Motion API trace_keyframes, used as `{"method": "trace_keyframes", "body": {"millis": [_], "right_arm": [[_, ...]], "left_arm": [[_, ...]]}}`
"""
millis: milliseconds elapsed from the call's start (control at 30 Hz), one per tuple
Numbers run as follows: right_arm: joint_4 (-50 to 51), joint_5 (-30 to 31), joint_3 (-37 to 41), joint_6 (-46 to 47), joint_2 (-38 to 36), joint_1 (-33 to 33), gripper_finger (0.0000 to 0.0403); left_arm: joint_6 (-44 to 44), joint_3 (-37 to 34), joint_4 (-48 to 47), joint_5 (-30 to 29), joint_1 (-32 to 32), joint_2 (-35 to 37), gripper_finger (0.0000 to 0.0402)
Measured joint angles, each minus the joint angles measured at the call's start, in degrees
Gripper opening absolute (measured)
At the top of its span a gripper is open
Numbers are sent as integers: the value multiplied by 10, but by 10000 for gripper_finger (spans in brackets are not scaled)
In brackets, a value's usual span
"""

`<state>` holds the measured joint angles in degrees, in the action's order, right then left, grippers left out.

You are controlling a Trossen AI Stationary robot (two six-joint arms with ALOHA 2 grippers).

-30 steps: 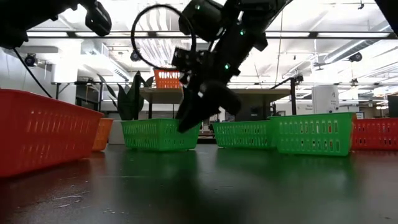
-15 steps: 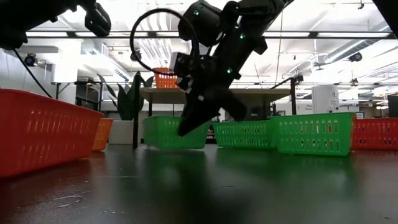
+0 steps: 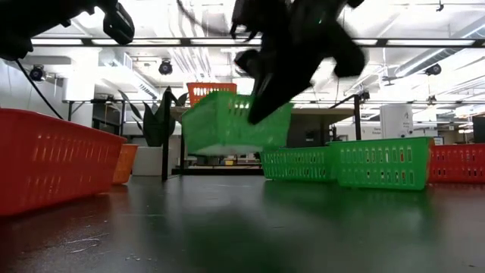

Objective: Stack baskets on shelf by color
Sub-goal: Put the top left green bin on the shelf

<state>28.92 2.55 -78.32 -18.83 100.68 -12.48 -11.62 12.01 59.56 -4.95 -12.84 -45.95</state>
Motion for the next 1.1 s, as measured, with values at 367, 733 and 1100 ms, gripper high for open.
{"method": "trace_keyframes", "body": {"millis": [367, 733, 1100], "right_arm": [[37, 4, 0, 102, -125, -88, 11], [67, 132, 0, 113, -244, -91, 11], [119, 210, 0, 81, -266, 38, 9]], "left_arm": [[0, 0, -1, 0, 0, 0, 0], [1, 1, 1, 0, 0, 2, 0], [67, 3, 45, -2, 1, 6, 0]]}}
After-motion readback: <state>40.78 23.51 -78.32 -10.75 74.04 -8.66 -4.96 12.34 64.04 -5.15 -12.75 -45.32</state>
